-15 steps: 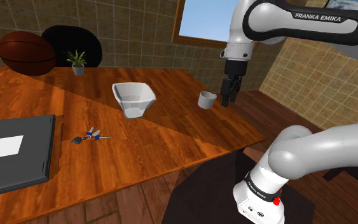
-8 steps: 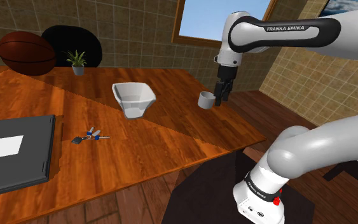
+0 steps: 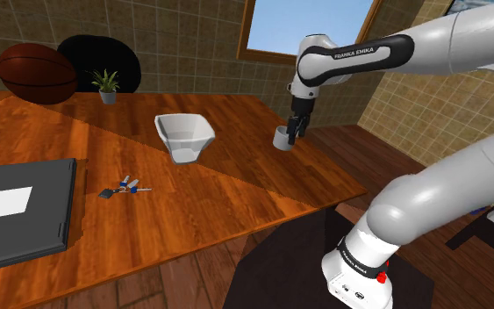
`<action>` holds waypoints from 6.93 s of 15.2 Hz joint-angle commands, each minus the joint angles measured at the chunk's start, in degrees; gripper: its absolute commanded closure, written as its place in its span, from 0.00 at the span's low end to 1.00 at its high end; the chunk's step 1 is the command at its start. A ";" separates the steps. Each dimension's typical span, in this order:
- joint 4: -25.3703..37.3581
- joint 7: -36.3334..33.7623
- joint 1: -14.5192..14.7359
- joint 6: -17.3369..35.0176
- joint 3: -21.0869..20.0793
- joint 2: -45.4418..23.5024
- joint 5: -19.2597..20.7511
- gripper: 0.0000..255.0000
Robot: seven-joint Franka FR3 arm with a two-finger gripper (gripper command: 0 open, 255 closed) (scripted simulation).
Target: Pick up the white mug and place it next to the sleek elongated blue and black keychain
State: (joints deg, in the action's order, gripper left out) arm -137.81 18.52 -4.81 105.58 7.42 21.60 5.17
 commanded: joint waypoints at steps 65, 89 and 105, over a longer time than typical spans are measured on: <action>24.90 10.82 -3.44 2.02 5.10 -20.53 3.19 1.00; 19.94 -17.28 10.03 -2.92 -11.23 -13.78 -0.88 1.00; 34.21 -38.72 20.41 -6.64 -22.76 -25.70 -2.45 1.00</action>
State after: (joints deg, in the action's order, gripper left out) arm -105.09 -18.83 14.95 99.14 -14.74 -2.72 2.55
